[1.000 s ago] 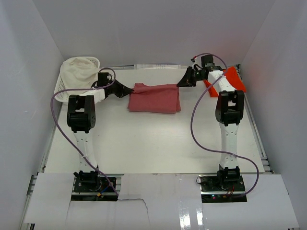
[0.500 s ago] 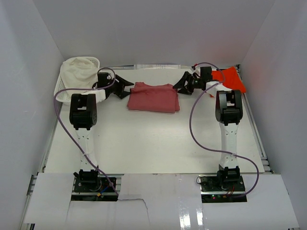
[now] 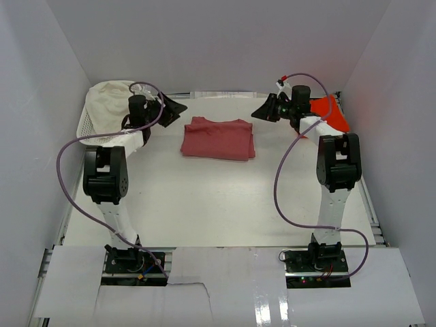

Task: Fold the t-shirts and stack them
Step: Fold the long partially folded tshirt into a neat square

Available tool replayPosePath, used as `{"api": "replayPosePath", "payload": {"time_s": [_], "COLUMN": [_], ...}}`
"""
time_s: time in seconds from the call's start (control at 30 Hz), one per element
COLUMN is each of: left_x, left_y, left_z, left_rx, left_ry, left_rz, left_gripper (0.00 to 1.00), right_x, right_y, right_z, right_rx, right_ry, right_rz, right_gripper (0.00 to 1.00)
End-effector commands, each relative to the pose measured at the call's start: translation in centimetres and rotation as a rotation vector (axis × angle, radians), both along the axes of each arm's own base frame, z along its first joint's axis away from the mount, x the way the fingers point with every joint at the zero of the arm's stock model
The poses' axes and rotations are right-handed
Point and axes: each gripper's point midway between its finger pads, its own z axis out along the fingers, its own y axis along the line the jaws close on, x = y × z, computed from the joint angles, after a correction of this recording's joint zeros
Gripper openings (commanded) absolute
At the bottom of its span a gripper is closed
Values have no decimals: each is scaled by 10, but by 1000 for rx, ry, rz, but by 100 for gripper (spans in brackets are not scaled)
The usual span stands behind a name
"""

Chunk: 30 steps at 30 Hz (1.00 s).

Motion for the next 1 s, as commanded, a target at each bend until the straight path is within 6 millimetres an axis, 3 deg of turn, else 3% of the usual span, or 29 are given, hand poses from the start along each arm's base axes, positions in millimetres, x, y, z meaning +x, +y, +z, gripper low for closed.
{"api": "replayPosePath", "payload": {"time_s": [0.0,0.07,0.13,0.17,0.2,0.23,0.27,0.37,0.43,0.5,0.57,0.77,0.87,0.97], "left_x": [-15,-16,-19,-16,-19,-15,-14,-11,-8,-7,-8,10,22,33], "left_y": [-25,-36,-55,-62,-69,-71,-78,-91,-100,-107,-114,-113,-106,-104], "left_z": [48,36,36,14,8,9,-7,-24,-25,-43,-46,-73,-72,-58], "left_rx": [118,106,47,25,-2,-10,-14,-14,-21,-24,-17,60,102,121], "left_ry": [-243,-229,-218,-169,-143,-147,-119,-108,-120,-89,-101,-87,-101,-150], "left_rz": [-106,-165,-271,-302,-337,-349,-364,-406,-448,-465,-490,-421,-351,-302], "left_gripper": [70,63,43,34,10,1,0,0,0,0,0,2,2,3], "right_x": [-21,-20,-22,-24,-25,-23,-21,-23,-32,-39,-44,-61,-76,-92], "right_y": [28,39,56,61,68,72,75,86,98,107,113,121,124,129], "right_z": [-1,-6,-12,-13,-15,-23,-21,-28,-36,-40,-45,-72,-79,-80], "right_rx": [-12,-30,-13,12,20,25,36,60,94,116,122,115,114,108], "right_ry": [-12,-14,22,49,61,79,84,109,158,200,206,294,324,326], "right_rz": [112,154,202,224,237,237,239,253,299,322,336,360,388,413], "right_gripper": [15,8,8,8,8,8,8,8,8,8,8,8,8,8]}}
